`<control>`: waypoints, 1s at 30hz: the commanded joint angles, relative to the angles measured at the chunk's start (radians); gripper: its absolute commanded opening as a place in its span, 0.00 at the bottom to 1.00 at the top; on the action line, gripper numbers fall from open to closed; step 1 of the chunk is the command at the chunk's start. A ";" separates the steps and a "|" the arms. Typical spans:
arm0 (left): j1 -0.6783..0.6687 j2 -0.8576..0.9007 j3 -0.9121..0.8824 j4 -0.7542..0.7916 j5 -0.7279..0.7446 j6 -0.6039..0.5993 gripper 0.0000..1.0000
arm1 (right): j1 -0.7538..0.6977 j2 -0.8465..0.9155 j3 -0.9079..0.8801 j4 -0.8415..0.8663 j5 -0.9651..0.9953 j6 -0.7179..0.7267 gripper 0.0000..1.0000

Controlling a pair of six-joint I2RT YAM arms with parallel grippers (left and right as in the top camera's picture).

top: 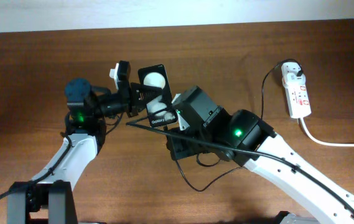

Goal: Plug charger to phone and switch on socket
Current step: 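Insert the cable plug into the phone's bottom port with the right gripper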

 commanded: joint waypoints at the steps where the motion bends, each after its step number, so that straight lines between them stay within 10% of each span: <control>1: -0.013 -0.011 0.014 0.009 0.130 0.039 0.00 | -0.004 0.010 -0.003 0.073 0.065 0.005 0.04; 5: -0.024 -0.011 0.014 0.009 0.137 0.040 0.00 | -0.004 0.010 -0.003 0.079 0.106 0.005 0.08; 8: -0.024 -0.011 0.014 0.008 0.115 0.039 0.00 | -0.003 0.010 -0.003 0.064 0.106 0.004 0.48; 11: -0.024 -0.011 0.014 -0.002 0.052 0.039 0.00 | -0.001 0.012 -0.003 0.063 0.106 0.005 0.56; 22: -0.024 -0.011 0.014 -0.063 0.010 0.028 0.00 | 0.062 0.054 -0.004 0.050 0.180 0.005 0.04; 30: -0.060 -0.011 0.014 -0.063 0.164 0.043 0.00 | 0.062 0.053 -0.003 0.164 0.188 0.004 0.15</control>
